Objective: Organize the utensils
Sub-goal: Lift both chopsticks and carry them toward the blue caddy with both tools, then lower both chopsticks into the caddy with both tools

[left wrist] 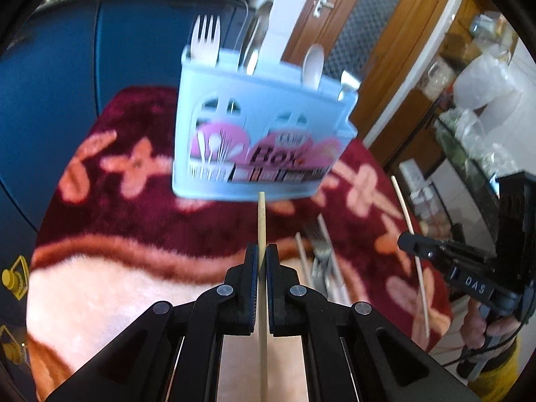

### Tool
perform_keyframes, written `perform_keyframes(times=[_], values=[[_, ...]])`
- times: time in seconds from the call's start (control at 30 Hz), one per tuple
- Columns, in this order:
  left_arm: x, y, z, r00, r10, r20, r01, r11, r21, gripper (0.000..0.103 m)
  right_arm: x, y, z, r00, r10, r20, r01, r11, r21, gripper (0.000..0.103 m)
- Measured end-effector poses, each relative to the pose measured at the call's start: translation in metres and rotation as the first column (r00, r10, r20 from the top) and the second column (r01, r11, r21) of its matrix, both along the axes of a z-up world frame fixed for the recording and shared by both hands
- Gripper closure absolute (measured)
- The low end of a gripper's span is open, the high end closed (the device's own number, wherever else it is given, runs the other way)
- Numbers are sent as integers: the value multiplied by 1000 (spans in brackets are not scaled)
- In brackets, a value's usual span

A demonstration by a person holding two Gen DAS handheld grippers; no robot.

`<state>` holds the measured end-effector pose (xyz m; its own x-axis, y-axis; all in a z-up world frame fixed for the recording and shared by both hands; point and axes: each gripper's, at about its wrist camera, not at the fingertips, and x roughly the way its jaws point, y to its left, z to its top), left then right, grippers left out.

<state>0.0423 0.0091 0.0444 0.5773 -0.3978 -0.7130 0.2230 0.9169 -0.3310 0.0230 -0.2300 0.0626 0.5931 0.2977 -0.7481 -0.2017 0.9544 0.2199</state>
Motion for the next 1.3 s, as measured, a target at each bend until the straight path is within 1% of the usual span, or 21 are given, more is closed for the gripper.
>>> perform_keyframes(times=[0.13, 0.3, 0.5, 0.67, 0.73, 0.8, 0.93, 1.07, 1.17, 1.27, 1.3], values=[[3, 0, 19, 998, 27, 62, -26, 1000, -17, 99, -2, 1, 13, 997, -18, 70, 17, 1000, 12, 97], [13, 3, 40, 993, 55, 108, -51, 998, -43, 99, 3, 7, 30, 988, -16, 156, 13, 1000, 17, 97], [31, 1, 63, 982, 75, 174, -69, 997, -44, 99, 14, 12, 46, 974, -12, 228, 1, 999, 48, 97], [47, 2, 84, 968, 91, 235, -85, 996, -38, 99, 30, 16, 55, 965, -11, 261, -10, 997, 78, 97], [56, 1, 95, 958, 99, 269, -99, 995, -12, 99, 37, 18, 57, 961, -6, 276, -15, 997, 73, 97], [64, 2, 104, 949, 110, 295, -114, 993, -2, 99, 45, 21, 60, 956, 0, 292, -19, 998, 62, 97], [83, 5, 123, 928, 142, 346, -147, 989, -13, 99, 58, 21, 66, 951, 5, 309, -29, 997, 72, 97], [102, 7, 135, 917, 156, 367, -162, 987, -16, 99, 71, 21, 72, 945, 4, 326, -34, 996, 86, 97], [116, 8, 143, 904, 173, 391, -181, 983, -17, 99, 78, 23, 74, 940, 15, 340, -48, 995, 89, 97], [126, 8, 149, 885, 194, 424, -204, 979, -23, 99, 83, 22, 74, 936, 18, 352, -53, 995, 89, 97], [130, 8, 151, 874, 202, 442, -215, 976, -21, 99, 85, 22, 74, 935, 18, 355, -54, 994, 92, 97]])
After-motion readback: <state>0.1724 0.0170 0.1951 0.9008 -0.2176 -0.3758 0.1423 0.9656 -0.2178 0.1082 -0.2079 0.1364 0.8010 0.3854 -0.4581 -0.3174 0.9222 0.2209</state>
